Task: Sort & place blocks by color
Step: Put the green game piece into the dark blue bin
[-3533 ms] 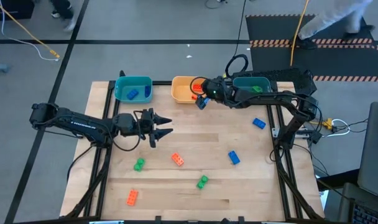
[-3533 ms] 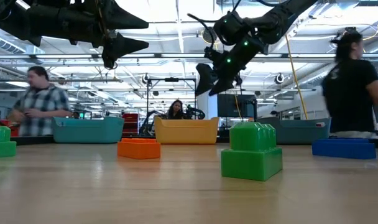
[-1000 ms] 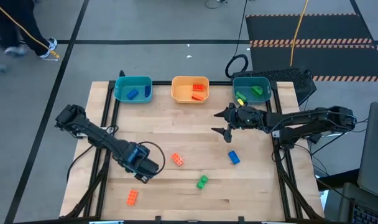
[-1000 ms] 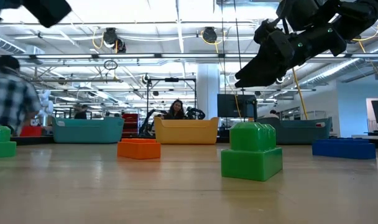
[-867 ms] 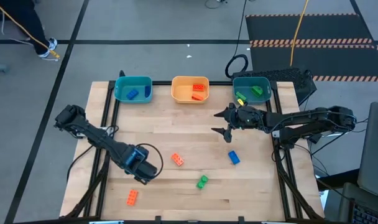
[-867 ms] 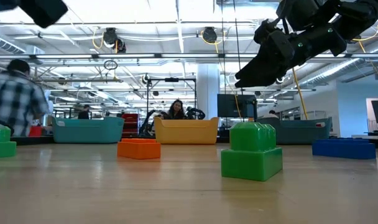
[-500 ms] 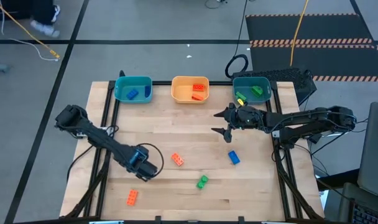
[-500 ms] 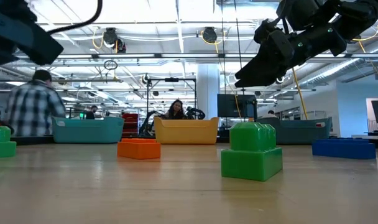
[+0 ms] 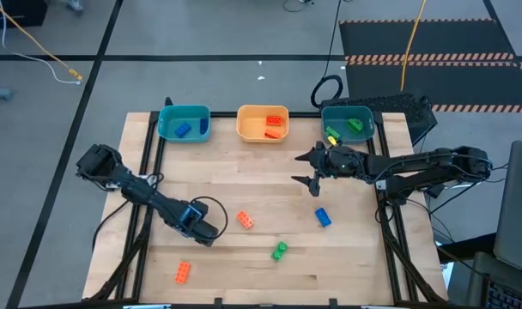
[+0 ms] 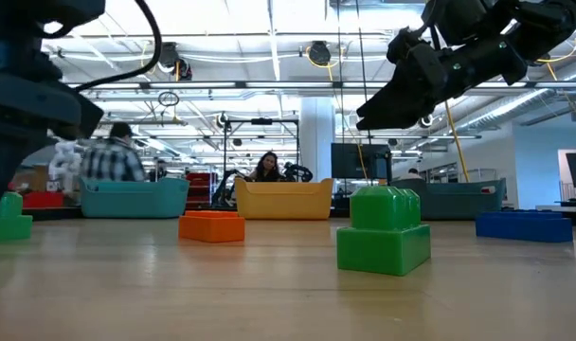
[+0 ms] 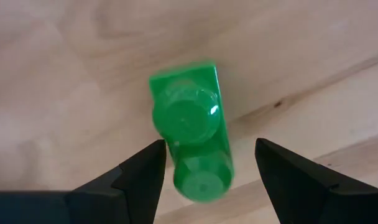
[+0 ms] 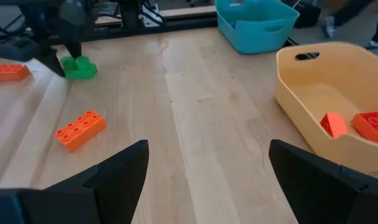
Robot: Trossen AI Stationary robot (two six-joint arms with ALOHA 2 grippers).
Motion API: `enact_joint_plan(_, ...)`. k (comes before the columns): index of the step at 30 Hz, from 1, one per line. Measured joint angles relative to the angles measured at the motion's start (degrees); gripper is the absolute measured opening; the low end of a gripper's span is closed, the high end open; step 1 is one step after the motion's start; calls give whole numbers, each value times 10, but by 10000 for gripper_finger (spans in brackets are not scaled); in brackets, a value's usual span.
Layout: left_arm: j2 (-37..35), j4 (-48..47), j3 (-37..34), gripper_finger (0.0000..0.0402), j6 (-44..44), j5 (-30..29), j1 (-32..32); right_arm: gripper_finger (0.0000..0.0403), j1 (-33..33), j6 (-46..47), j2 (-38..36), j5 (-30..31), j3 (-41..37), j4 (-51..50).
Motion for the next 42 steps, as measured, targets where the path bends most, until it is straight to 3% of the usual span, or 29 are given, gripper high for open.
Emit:
enact_joint_plan(10,-2,18,-38,243,-19,-2,0,329,0,-14,0,0,0,13)
enact_joint_plan(13,-2,23,-39,215,-5,-3,2,329,0,-17,0,1,0,13)
enact_joint_plan(18,-1,31,-39,132,34,-19,4,329,0,-18,0,1,0,13)
enact_joint_plan(27,-3,40,-32,133,128,-34,54,329,0,-18,0,2,0,18)
enact_joint_plan(38,-7,73,94,133,406,-176,174,329,0,-24,0,-1,0,92)
enact_joint_plan(42,-7,170,137,133,549,-191,210,329,0,-14,0,-62,0,149)
